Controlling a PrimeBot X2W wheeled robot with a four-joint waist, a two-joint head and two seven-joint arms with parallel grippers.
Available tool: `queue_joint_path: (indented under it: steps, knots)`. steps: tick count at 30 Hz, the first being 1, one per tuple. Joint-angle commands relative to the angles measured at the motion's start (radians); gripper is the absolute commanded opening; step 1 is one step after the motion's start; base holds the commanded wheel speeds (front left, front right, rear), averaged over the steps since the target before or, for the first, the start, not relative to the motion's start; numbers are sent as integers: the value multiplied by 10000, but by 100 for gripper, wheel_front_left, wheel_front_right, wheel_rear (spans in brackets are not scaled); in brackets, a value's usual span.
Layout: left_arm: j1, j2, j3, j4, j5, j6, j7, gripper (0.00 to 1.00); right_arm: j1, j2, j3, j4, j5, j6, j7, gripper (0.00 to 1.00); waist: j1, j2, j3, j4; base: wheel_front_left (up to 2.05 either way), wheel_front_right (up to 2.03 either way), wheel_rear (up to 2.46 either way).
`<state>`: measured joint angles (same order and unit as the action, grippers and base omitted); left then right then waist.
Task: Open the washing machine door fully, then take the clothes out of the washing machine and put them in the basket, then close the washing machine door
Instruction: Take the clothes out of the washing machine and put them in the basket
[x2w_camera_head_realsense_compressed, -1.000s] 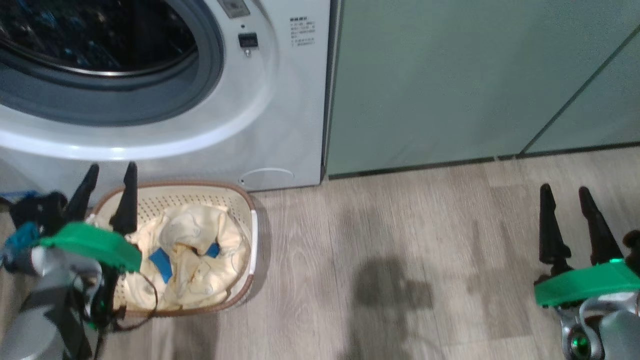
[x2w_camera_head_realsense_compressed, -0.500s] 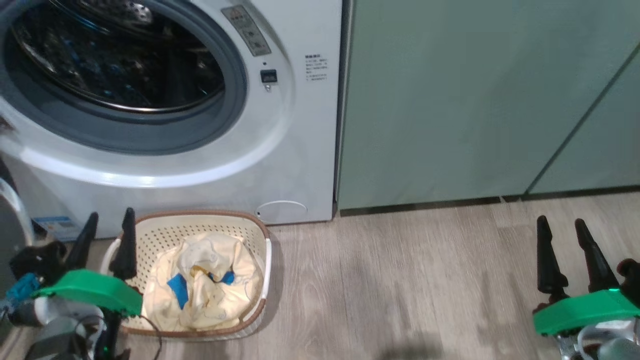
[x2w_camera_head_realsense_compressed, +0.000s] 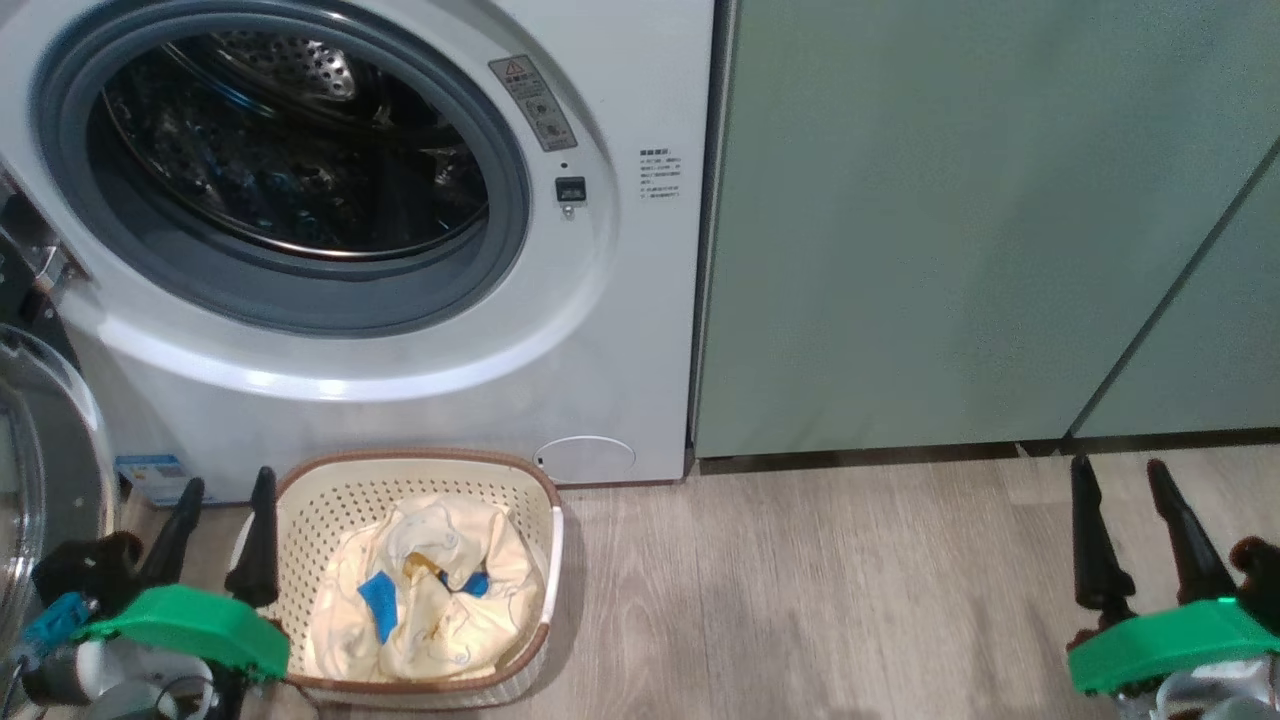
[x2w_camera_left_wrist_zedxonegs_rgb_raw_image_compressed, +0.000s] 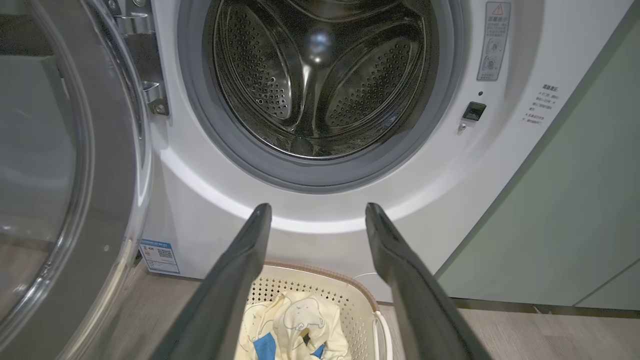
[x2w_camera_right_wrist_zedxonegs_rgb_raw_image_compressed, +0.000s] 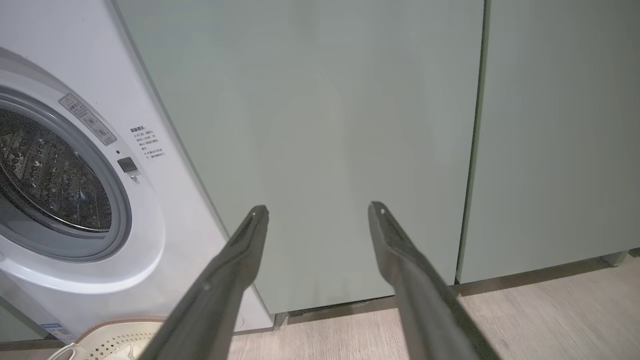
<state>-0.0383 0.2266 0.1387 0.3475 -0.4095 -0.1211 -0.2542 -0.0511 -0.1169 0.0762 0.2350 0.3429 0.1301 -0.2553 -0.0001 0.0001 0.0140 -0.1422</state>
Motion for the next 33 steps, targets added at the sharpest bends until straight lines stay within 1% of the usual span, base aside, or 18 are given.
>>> queue_joint_path:
  steps: [1, 15, 24, 33]
  knots:
    - [-280, 272, 496, -201, -5, -26, -76, 100, -146, -166, 245, -316, -66, 6, -65, 100, 1, -1, -39, 35, 0, 0, 0]
    - [-292, 383, 504, 124, -10, -84, -76, 100, -68, -209, 358, -337, -66, 6, -65, 100, 1, -1, -103, 333, 0, 0, 0]
    - [-214, 539, 191, -127, -173, -93, -76, 100, -50, -193, 347, -334, -28, 6, -65, 100, 1, -1, -100, 344, 0, 0, 0]
    - [-146, 610, 151, -221, -284, -94, -76, 100, -40, -173, 317, -307, -18, 6, -65, 100, 1, -1, -99, 313, 0, 0, 0]
